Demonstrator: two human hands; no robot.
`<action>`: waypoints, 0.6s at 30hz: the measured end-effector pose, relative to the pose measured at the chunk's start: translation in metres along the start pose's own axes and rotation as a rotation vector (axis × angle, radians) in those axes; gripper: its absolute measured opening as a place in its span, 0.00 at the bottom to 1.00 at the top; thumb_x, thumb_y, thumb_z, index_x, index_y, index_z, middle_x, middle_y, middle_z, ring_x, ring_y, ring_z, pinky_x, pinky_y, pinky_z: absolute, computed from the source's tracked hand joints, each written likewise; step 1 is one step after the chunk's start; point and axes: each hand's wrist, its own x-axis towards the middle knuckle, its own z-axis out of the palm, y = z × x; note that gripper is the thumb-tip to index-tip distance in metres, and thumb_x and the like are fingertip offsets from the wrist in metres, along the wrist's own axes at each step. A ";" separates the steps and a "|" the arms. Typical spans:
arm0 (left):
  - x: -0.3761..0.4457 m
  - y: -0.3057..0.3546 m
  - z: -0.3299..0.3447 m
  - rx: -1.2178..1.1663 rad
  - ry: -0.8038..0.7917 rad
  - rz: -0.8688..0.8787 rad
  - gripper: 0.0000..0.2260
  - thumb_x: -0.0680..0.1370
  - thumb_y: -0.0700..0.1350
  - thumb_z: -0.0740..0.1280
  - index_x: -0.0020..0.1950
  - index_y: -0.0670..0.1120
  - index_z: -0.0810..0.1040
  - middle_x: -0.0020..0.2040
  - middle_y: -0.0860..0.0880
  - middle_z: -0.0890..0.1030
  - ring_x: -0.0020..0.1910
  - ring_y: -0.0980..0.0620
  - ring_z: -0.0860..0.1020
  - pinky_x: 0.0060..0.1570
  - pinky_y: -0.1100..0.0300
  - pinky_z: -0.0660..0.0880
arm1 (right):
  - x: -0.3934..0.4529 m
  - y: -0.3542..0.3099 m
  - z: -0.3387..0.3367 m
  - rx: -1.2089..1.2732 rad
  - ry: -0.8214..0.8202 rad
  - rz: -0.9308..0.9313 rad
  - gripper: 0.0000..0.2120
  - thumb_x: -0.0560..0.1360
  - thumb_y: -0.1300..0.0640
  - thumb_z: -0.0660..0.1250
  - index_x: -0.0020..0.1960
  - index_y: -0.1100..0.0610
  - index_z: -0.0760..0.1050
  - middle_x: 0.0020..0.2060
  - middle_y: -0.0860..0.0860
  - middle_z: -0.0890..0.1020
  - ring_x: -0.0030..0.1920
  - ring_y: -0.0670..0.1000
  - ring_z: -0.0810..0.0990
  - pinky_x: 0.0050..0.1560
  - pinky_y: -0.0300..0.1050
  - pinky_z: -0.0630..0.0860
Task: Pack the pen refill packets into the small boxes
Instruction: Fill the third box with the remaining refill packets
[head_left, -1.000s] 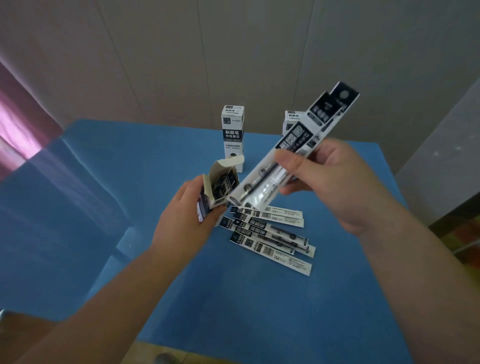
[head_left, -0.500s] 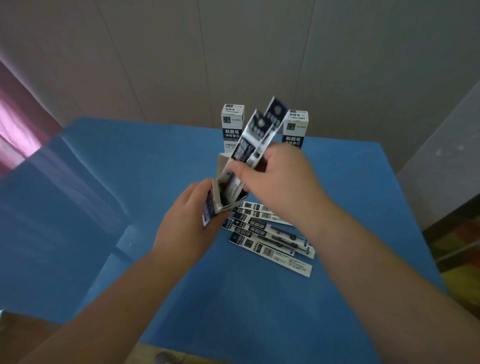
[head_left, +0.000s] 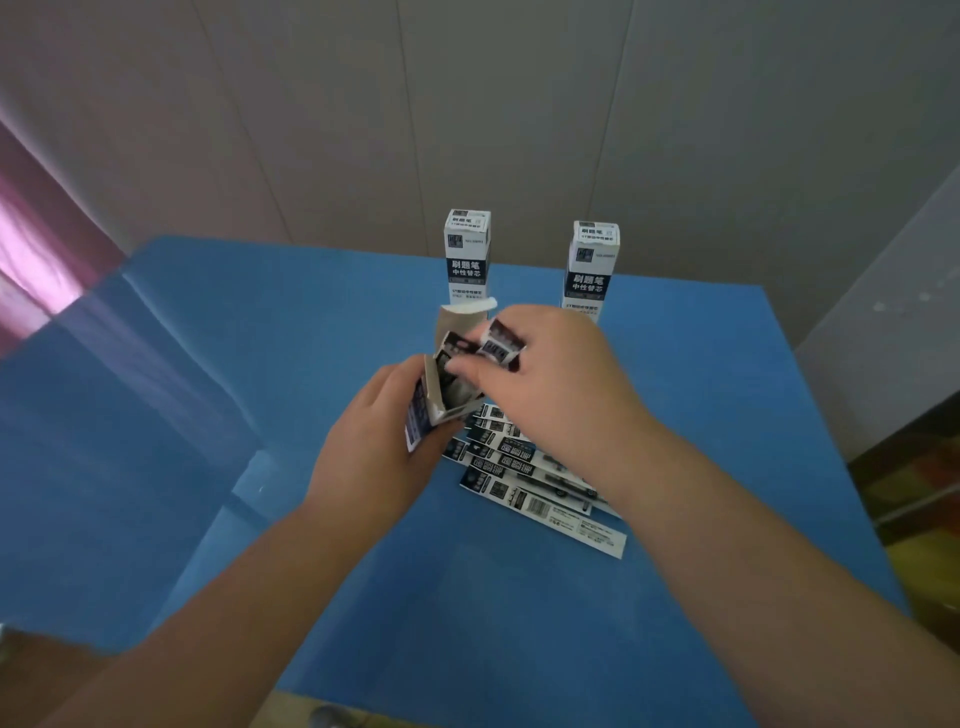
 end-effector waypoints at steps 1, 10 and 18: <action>0.000 0.000 0.000 -0.001 -0.001 0.001 0.17 0.75 0.53 0.71 0.61 0.57 0.72 0.55 0.60 0.75 0.51 0.56 0.75 0.46 0.55 0.75 | 0.002 0.001 0.003 -0.060 -0.038 -0.001 0.16 0.73 0.46 0.75 0.31 0.42 0.72 0.27 0.41 0.76 0.35 0.32 0.75 0.30 0.30 0.67; -0.001 0.001 -0.001 0.004 -0.005 0.009 0.17 0.75 0.53 0.71 0.62 0.55 0.72 0.56 0.59 0.76 0.52 0.56 0.75 0.46 0.54 0.77 | 0.006 0.002 0.000 -0.167 -0.032 -0.081 0.05 0.74 0.46 0.73 0.48 0.44 0.84 0.37 0.39 0.82 0.41 0.39 0.79 0.35 0.33 0.69; 0.000 -0.001 0.002 0.036 -0.033 0.017 0.18 0.75 0.54 0.71 0.63 0.56 0.72 0.57 0.60 0.75 0.53 0.57 0.75 0.44 0.62 0.72 | 0.013 -0.001 0.006 -0.423 -0.242 -0.049 0.06 0.76 0.47 0.69 0.44 0.46 0.84 0.31 0.45 0.78 0.35 0.49 0.78 0.30 0.42 0.67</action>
